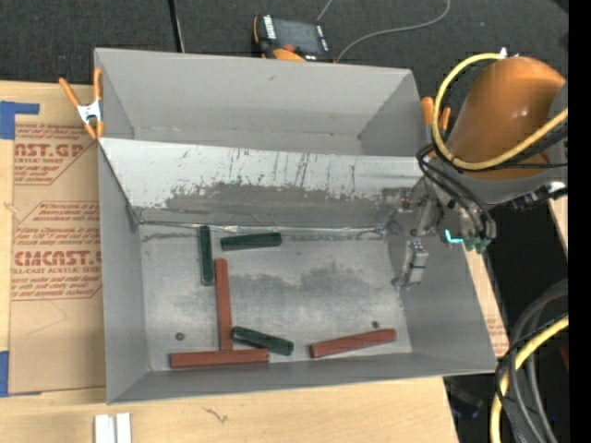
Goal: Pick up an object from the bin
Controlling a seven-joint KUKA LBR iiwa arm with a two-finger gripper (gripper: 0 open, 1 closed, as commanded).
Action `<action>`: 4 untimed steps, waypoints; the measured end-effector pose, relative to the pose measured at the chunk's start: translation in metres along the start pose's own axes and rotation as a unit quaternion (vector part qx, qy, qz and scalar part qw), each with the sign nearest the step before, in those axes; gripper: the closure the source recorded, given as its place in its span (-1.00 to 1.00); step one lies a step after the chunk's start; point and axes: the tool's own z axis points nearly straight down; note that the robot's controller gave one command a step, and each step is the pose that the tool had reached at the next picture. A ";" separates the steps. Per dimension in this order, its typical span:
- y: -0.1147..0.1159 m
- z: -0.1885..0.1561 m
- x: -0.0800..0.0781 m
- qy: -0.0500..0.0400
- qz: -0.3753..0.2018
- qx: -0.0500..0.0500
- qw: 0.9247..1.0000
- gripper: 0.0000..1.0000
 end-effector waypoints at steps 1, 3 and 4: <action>0.011 0.035 0.068 0.005 0.047 -0.001 0.999 -1.00; 0.025 0.155 0.055 0.003 0.097 -0.001 0.995 1.00; 0.025 0.155 0.054 0.000 0.098 0.000 0.995 -1.00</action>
Offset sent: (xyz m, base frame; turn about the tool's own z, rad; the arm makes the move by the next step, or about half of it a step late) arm -0.0652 0.0101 -0.0326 0.0935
